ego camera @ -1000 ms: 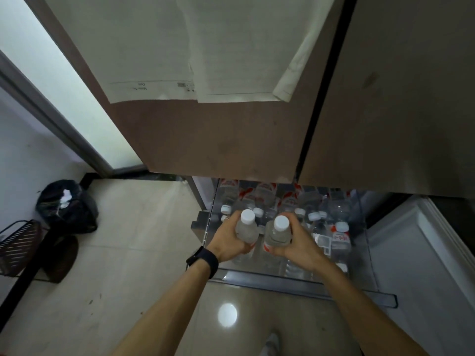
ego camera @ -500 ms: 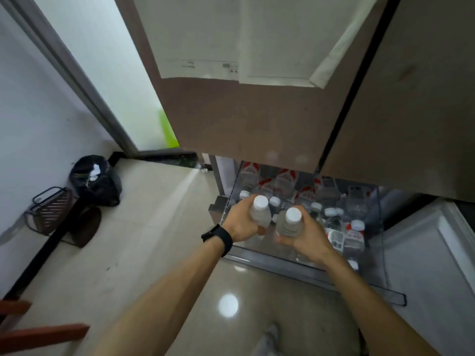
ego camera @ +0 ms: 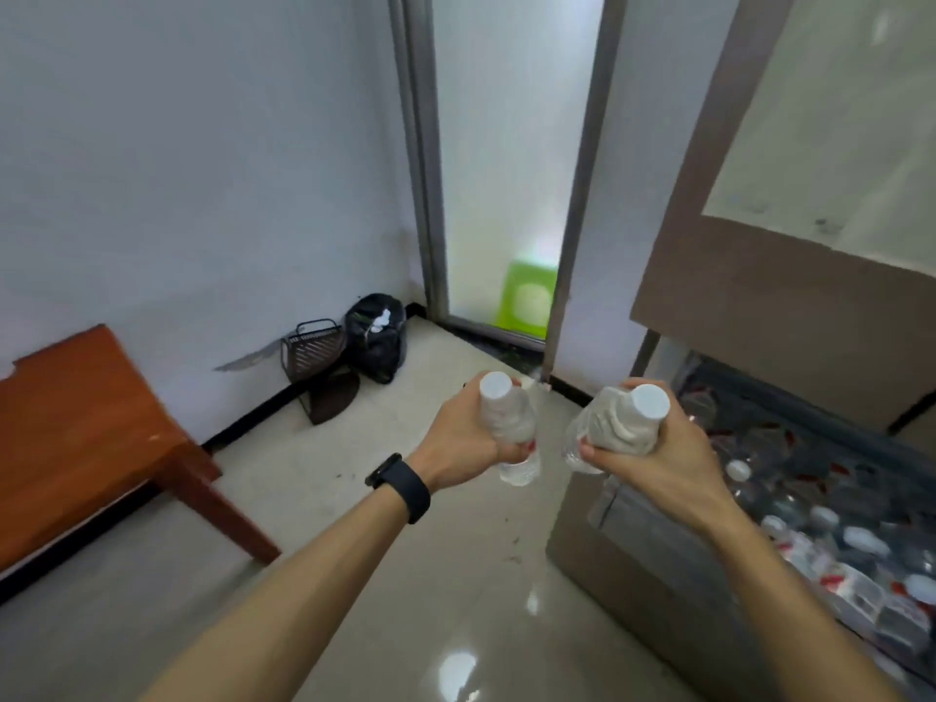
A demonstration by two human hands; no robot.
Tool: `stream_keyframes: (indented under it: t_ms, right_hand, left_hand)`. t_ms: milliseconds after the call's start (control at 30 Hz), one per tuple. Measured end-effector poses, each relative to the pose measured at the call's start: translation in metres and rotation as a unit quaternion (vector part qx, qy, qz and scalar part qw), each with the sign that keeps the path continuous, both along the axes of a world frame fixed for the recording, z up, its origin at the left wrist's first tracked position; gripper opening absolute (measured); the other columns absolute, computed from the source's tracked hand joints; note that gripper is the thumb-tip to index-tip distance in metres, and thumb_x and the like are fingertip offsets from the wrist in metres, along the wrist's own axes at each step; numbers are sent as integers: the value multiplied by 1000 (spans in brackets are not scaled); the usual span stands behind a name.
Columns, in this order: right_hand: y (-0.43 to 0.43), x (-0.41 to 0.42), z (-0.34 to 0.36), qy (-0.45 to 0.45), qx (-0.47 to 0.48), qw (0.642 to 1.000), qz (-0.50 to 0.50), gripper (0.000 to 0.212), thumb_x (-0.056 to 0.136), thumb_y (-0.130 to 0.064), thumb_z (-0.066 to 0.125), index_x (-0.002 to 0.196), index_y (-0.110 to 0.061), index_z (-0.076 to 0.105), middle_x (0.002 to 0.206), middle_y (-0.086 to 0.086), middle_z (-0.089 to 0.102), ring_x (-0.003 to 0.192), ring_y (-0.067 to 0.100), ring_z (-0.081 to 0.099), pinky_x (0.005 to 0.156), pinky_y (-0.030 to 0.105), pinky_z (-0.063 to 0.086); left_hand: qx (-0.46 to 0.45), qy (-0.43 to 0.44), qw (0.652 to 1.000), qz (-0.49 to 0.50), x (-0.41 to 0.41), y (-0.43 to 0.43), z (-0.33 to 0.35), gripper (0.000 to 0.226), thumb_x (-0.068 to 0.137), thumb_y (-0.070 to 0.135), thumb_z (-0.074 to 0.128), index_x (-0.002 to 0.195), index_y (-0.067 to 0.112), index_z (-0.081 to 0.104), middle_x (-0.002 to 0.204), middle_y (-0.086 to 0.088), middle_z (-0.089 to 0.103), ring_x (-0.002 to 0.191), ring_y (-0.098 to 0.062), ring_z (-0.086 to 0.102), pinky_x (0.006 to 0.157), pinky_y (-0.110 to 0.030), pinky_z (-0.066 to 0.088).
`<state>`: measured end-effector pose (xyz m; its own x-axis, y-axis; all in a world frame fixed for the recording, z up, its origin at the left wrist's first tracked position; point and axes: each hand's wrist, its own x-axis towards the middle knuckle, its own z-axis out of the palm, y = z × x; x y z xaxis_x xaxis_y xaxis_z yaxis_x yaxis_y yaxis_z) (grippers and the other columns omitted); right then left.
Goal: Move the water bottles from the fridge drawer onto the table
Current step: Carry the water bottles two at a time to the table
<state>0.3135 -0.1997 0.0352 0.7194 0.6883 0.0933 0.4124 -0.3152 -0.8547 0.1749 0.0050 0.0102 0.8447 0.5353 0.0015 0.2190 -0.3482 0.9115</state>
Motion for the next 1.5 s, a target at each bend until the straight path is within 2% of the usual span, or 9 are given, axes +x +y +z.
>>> stream_keyframes:
  t_ms: [133, 400, 633, 700, 767, 933, 1167, 1300, 1500]
  right_hand:
    - [79, -89, -9, 0, -38, 993, 112, 64, 61, -39, 91, 109, -41, 49, 101, -13, 64, 93, 11, 63, 82, 41, 55]
    - [230, -272, -32, 30, -69, 950, 303, 59, 65, -32, 90, 109, -33, 50, 98, -11, 65, 89, 9, 63, 68, 22, 50]
    - [363, -394, -47, 31, -94, 895, 434, 57, 62, -32, 90, 104, -38, 52, 95, -14, 67, 85, 1, 64, 68, 18, 47]
    - [402, -422, -55, 28, -98, 883, 457, 58, 62, -33, 90, 107, -35, 52, 96, -11, 68, 87, 8, 66, 69, 22, 52]
    - [445, -448, -63, 21, -103, 872, 477, 62, 61, -38, 89, 109, -36, 50, 97, -10, 66, 89, 12, 65, 70, 27, 55]
    - [553, -505, -76, 27, -111, 841, 529, 62, 66, -32, 90, 110, -33, 47, 100, -13, 63, 91, 8, 62, 67, 18, 44]
    - [677, -561, -96, 42, -130, 834, 535, 59, 63, -35, 89, 106, -38, 48, 96, -10, 68, 84, 8, 67, 66, 22, 51]
    - [733, -586, -112, 33, -147, 826, 543, 59, 64, -37, 89, 107, -37, 48, 98, -8, 68, 86, 10, 67, 72, 29, 57]
    - [816, -632, -144, 21, -190, 814, 548, 62, 68, -27, 89, 113, -28, 47, 100, -11, 65, 89, 7, 66, 68, 17, 50]
  left_hand:
    - [13, 16, 993, 113, -132, 57, -5, 63, 66, 16, 88, 118, 29, 56, 107, 8, 64, 95, -10, 61, 81, -22, 52]
    - [-1, 51, 952, 303, -375, 127, -20, 57, 68, 3, 85, 114, 20, 55, 104, -1, 63, 93, -17, 61, 78, -29, 53]
    - [-18, 76, 897, 436, -526, 191, -45, 59, 63, 16, 87, 113, 25, 55, 103, -5, 64, 91, -20, 64, 67, -26, 56]
    - [-30, 86, 884, 458, -557, 218, -50, 56, 64, 16, 86, 111, 22, 55, 101, -8, 63, 86, -21, 64, 61, -22, 54]
    - [-31, 105, 873, 475, -585, 252, -59, 49, 61, 22, 85, 101, 21, 56, 95, -7, 63, 82, -23, 64, 60, -30, 57]
    - [-24, 120, 839, 531, -634, 333, -64, 57, 65, 18, 86, 114, 24, 56, 102, 6, 65, 92, -12, 65, 78, -32, 56]
    - [-50, 127, 816, 562, -691, 433, -80, 55, 66, 22, 84, 114, 27, 57, 103, 8, 68, 95, -8, 66, 85, -33, 56]
    - [-61, 132, 814, 562, -717, 481, -96, 57, 65, 22, 86, 113, 29, 56, 104, 8, 66, 96, -8, 65, 85, -32, 55]
    - [-101, 145, 832, 525, -761, 564, -127, 59, 69, 18, 87, 116, 31, 54, 110, 8, 64, 103, -12, 63, 86, -31, 52]
